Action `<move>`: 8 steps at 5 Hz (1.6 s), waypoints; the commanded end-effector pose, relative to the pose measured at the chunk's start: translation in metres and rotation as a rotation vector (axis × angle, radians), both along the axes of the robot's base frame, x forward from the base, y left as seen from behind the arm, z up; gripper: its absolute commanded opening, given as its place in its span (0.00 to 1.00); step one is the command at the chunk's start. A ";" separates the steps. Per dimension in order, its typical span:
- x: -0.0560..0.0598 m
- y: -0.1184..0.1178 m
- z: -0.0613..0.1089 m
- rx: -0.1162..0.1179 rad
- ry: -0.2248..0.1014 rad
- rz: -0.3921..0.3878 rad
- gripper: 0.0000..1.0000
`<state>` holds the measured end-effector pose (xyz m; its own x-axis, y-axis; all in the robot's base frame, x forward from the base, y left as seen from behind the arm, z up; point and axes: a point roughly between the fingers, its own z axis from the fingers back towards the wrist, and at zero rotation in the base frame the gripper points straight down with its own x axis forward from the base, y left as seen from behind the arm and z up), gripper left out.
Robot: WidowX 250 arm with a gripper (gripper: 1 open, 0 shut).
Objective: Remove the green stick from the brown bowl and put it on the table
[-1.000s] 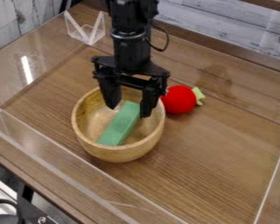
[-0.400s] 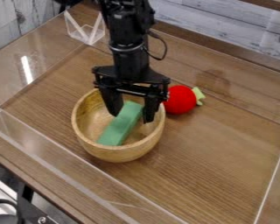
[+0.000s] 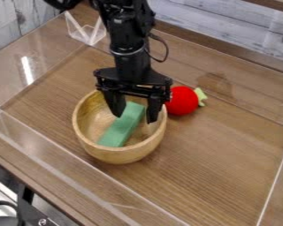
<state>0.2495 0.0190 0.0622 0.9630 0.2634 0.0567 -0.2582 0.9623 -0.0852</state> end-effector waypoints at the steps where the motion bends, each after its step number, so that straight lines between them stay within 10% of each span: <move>1: 0.006 0.003 0.009 0.006 -0.053 0.008 1.00; 8: 0.008 0.003 0.000 0.018 -0.064 0.003 1.00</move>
<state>0.2539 0.0204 0.0576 0.9589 0.2649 0.1012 -0.2571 0.9627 -0.0839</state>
